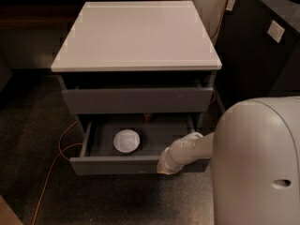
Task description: Close middle drawer
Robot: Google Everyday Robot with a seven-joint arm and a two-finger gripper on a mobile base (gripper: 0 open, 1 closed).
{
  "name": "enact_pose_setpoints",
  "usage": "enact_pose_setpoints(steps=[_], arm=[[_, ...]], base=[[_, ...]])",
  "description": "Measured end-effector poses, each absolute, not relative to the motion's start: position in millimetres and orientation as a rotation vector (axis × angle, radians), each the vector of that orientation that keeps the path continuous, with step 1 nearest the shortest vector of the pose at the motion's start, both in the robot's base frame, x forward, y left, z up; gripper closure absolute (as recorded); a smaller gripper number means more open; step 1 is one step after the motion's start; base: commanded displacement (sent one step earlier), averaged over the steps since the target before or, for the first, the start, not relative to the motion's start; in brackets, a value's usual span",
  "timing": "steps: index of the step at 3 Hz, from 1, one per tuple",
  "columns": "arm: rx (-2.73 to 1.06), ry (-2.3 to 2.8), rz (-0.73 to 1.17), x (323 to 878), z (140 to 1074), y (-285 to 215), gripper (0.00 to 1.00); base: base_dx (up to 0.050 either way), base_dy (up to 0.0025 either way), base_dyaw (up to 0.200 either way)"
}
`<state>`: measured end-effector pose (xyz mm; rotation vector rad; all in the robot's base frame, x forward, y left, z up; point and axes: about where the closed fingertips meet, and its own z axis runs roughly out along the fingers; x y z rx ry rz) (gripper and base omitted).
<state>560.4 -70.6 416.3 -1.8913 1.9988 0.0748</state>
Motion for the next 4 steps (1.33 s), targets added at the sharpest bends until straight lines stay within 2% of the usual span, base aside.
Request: enact_pose_setpoints(steps=[4], arm=[[-1.862,1.994,-0.039,612,421,-77,1.0]], base=[[0.0,0.0,0.0]])
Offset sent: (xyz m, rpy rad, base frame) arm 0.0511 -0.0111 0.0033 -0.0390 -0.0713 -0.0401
